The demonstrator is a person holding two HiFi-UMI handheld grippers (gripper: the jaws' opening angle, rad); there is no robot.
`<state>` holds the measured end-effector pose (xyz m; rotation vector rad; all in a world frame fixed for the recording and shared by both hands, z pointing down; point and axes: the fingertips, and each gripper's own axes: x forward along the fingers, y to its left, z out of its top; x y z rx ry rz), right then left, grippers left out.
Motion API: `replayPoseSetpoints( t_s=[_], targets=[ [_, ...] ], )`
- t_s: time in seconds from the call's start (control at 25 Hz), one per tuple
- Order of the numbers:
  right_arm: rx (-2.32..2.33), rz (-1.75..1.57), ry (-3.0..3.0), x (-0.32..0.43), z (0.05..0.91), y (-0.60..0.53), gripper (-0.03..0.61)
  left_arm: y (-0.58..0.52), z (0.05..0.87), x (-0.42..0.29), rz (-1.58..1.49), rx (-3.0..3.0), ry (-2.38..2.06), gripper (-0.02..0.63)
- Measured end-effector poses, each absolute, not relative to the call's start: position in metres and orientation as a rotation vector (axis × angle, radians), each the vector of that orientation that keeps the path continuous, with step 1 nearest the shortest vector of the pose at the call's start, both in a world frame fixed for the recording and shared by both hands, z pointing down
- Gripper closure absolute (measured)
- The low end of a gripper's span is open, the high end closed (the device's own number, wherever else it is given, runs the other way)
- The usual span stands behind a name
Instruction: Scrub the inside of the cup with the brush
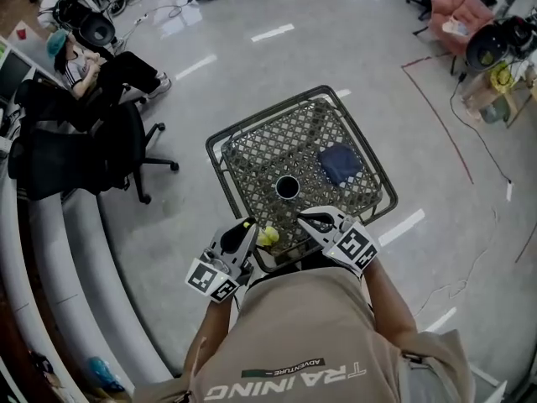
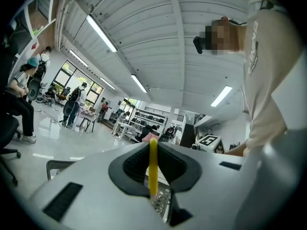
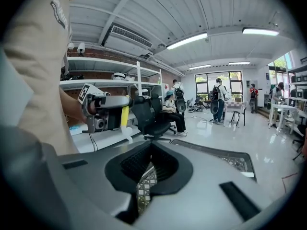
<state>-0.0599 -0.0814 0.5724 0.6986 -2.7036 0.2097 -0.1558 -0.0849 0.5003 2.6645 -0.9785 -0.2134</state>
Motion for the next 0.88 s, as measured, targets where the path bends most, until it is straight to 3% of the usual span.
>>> replayPoseSetpoints(
  t_s=[0.88],
  targets=[
    [0.473, 0.211, -2.747, -0.047, 0.581, -0.122, 0.563, -0.103, 0.465, -0.159, -0.250, 2.595, -1.235, 0.561]
  ],
)
